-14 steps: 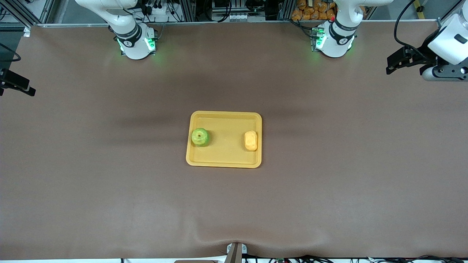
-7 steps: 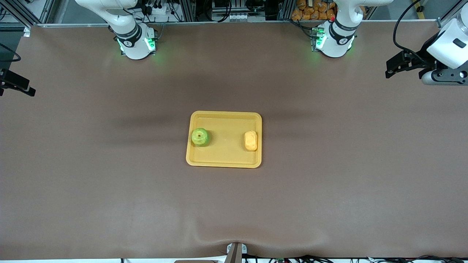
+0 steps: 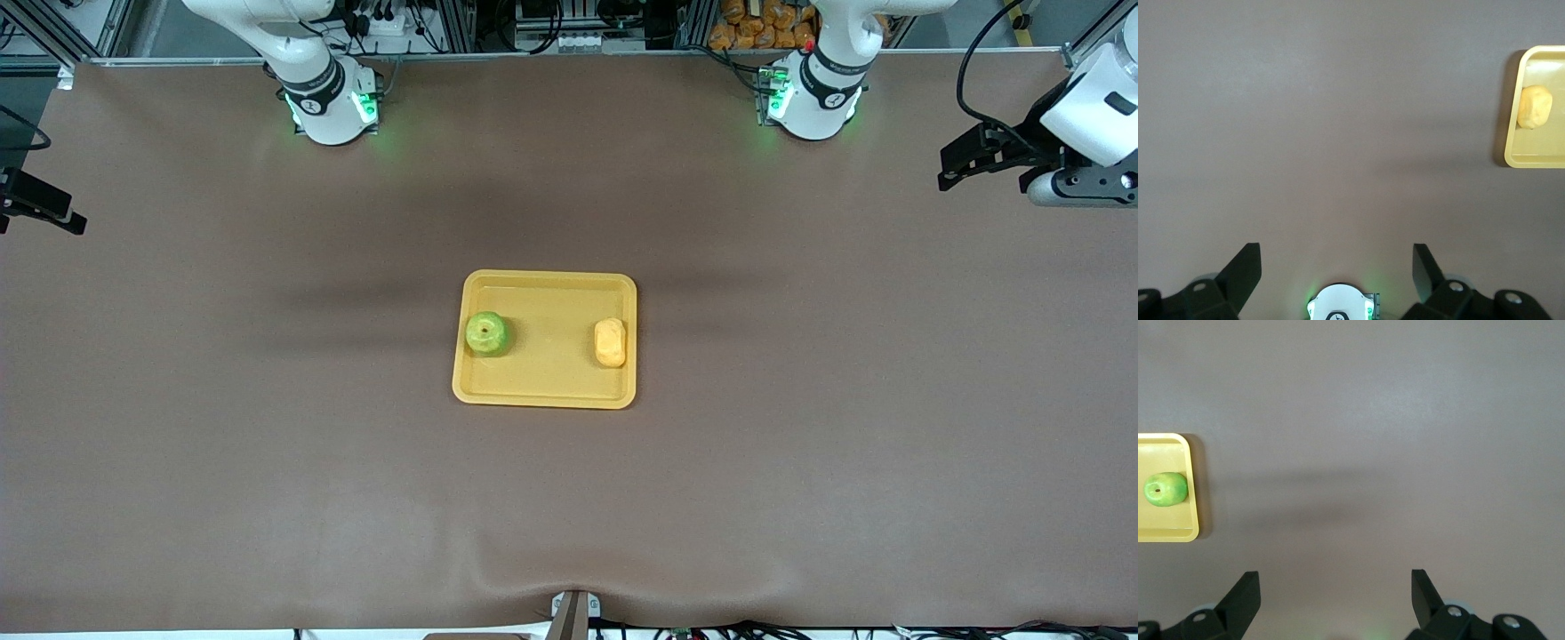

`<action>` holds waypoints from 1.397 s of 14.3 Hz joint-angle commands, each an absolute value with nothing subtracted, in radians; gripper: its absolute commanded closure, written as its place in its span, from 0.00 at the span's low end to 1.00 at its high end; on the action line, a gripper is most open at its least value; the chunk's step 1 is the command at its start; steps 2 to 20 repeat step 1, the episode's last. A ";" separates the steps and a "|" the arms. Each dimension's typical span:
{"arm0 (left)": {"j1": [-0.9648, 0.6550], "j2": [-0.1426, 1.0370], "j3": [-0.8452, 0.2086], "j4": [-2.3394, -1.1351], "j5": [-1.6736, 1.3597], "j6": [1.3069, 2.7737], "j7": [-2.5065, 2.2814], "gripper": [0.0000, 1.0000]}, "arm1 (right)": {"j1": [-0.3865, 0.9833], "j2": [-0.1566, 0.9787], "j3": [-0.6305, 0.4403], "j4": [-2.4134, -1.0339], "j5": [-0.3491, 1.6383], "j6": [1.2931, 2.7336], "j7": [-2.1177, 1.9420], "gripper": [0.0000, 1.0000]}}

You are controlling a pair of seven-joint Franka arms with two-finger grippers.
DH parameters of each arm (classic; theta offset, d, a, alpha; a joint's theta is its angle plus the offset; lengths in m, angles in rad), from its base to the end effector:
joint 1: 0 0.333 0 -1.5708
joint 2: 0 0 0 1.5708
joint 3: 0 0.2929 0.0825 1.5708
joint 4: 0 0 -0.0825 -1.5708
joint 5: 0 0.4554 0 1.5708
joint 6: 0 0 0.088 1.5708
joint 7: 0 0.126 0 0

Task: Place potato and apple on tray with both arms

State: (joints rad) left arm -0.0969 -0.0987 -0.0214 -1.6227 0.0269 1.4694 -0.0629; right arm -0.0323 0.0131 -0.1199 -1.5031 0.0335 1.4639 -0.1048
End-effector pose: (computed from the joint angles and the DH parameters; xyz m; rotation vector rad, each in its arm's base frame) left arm 0.5815 -0.0660 0.6057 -3.1057 0.0827 0.0805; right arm 0.6114 -0.0888 0.6017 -3.1017 0.0694 0.0740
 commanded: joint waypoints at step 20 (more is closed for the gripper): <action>-0.092 -0.101 -0.018 -1.612 0.005 1.470 -0.041 0.00 | -0.041 0.025 -0.115 -1.491 0.052 1.462 -0.107 0.00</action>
